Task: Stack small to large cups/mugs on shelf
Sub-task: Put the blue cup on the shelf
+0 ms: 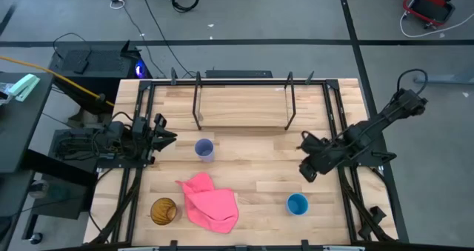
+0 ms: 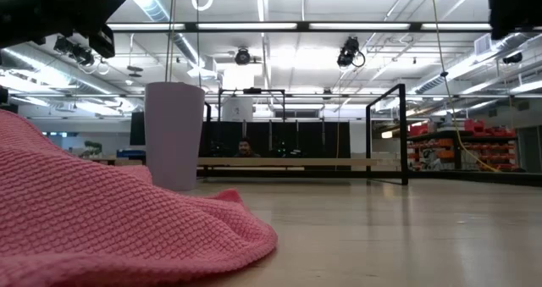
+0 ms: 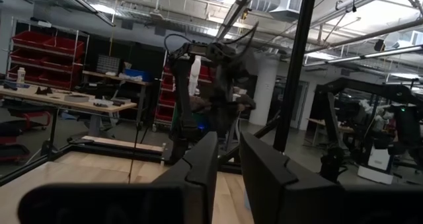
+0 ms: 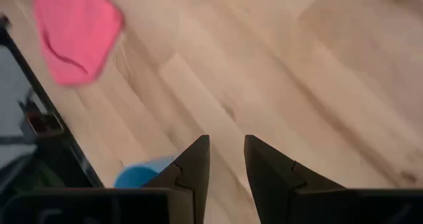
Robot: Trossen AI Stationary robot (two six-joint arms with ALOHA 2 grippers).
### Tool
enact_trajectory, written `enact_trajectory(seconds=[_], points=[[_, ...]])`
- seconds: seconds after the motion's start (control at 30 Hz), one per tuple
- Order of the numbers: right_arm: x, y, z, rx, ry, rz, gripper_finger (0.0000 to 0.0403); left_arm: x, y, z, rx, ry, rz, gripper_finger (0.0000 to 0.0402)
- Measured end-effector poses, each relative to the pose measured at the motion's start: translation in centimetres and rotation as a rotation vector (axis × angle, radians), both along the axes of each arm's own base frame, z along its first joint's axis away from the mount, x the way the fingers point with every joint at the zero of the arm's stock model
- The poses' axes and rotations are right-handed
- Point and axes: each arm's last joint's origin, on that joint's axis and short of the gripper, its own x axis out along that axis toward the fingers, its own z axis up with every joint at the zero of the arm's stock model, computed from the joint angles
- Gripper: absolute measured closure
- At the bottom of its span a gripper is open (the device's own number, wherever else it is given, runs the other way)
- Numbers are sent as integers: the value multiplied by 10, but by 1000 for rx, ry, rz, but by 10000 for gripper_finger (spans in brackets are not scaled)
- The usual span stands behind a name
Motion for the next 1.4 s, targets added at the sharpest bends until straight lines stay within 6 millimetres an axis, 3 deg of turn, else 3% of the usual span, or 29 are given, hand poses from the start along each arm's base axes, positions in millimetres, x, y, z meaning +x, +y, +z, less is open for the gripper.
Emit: enact_trajectory(seconds=[0.57, 0.97, 1.4], points=[[11, 58, -44, 32, 207, 43, 300, 0, 0, 0, 0, 2, 0, 322], [19, 68, -48, 86, 165, 70, 300, 0, 0, 0, 1, 2, 0, 318], [23, 79, -67, 30, 234, 109, 300, 0, 0, -1, 3, 6, 1, 317]])
